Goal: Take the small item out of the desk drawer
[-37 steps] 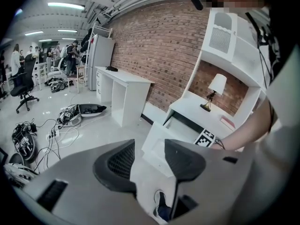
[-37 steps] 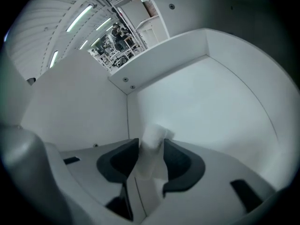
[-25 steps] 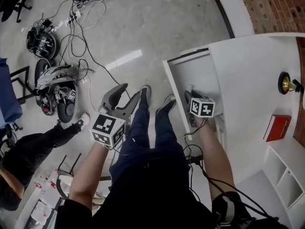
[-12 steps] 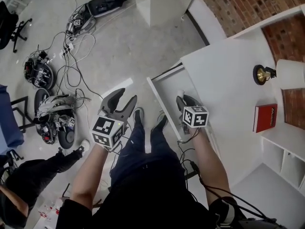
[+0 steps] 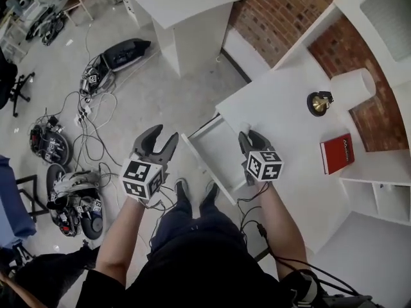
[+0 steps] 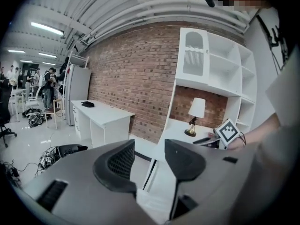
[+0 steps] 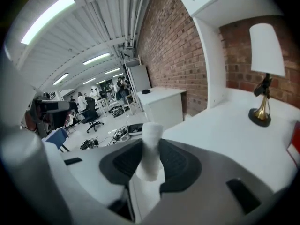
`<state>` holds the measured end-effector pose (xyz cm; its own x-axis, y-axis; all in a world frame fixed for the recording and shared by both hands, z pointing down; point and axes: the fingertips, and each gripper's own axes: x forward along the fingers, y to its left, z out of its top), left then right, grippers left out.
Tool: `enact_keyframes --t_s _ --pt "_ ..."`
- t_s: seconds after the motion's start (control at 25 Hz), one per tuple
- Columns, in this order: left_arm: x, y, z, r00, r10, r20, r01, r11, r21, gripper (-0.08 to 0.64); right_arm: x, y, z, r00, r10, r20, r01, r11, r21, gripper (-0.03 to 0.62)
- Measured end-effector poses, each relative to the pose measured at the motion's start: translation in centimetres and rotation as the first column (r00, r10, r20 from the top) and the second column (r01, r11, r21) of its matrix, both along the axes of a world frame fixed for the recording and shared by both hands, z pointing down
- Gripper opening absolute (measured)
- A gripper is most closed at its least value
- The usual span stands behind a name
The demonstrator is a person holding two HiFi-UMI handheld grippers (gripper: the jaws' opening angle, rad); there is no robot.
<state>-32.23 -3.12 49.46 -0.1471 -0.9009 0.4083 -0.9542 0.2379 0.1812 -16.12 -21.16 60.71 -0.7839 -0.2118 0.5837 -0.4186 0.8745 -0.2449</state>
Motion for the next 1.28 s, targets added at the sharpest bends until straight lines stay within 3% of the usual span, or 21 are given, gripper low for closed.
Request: enact_keyframes --t_s 0.2,0.56,0.8,1.08,1.28 --pt "-0.8 -2.6 -4.2 0.999 0.032 0.034 -0.034 0.997 0.074 0.197 2.3 -5.0 -7.9 0.986 0.13 0.108 -0.143 0.981 0.128 0.118" --pt "-0.5 -6.5 -9.9 0.991 0.101 0.092 -0.116 0.978 0.172 0.198 10.5 -9.7 -15.9 0.923 0.329 0.201 -0.372 0.898 0.236 0.118" --pt "1.7 -8.5 -9.5 0.978 0.195 0.077 -0.206 0.964 0.168 0.198 15.6 -9.4 -14.9 0.879 0.445 0.173 -0.475 0.853 0.218 0.118" --pt "6.6 -12.3 -7.0 0.955 0.29 0.064 -0.296 0.948 0.117 0.198 24.0 -10.2 -8.5 0.807 0.584 0.084 -0.59 0.796 0.138 0.118" --pt "10.2 -15.4 -4.7 0.947 0.318 0.056 -0.321 0.945 0.067 0.198 28.9 -11.7 -2.7 0.787 0.616 -0.017 -0.613 0.786 0.084 0.118"
